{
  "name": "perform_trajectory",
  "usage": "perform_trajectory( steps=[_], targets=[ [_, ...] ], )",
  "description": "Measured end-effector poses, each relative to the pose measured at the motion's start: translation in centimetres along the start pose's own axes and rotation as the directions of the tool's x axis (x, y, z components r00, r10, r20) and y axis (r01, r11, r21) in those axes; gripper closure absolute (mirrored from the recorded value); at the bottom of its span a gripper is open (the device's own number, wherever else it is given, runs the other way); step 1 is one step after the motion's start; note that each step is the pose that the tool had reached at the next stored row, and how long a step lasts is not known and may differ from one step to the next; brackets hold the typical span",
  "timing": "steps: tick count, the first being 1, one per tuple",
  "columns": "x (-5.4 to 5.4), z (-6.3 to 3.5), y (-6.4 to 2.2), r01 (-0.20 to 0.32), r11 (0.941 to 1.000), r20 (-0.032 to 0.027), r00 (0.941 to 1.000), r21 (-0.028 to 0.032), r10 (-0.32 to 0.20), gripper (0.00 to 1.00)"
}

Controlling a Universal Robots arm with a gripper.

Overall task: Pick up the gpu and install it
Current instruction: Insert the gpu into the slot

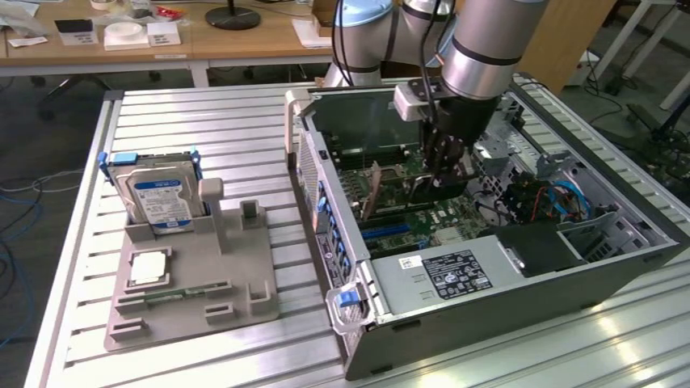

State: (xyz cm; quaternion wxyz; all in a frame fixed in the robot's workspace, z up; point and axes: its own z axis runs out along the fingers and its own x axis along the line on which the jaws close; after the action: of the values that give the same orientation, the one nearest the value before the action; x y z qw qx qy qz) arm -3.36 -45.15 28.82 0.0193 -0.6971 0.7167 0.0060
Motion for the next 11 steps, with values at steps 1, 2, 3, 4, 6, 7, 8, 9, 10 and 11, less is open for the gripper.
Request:
perform_trajectory(
  steps=[1,2,3,4,6,7,8,9,10,11],
  targets=[
    [0.04,0.00,0.03,-0.001,1.0000,0.0000,1.0000,0.0001,0.001,0.73],
    [0.10,0.00,0.05,-0.001,1.0000,0.0000,1.0000,0.0001,0.001,0.73],
    [0.16,-0.01,0.10,-0.001,1.0000,0.0000,1.0000,0.0001,0.001,0.73],
    [0.24,-0.01,0.15,-0.002,1.0000,-0.0001,1.0000,0.0001,0.002,0.73],
    [0.35,-0.01,0.28,-0.002,1.0000,-0.0001,1.0000,0.0002,0.002,0.73],
    [0.38,-0.02,0.36,-0.002,1.0000,0.0000,1.0000,0.0001,0.002,0.73],
    [0.41,-0.02,0.43,-0.002,1.0000,0.0000,1.0000,0.0001,0.002,0.73],
    [0.41,-0.02,0.49,-0.002,1.0000,0.0000,1.0000,0.0001,0.002,0.73],
    [0.41,-0.02,0.50,-0.002,1.0000,0.0000,1.0000,0.0001,0.002,0.73],
    [0.41,-0.02,0.50,-0.002,1.0000,0.0000,1.0000,0.0002,0.002,0.73]
  ],
)
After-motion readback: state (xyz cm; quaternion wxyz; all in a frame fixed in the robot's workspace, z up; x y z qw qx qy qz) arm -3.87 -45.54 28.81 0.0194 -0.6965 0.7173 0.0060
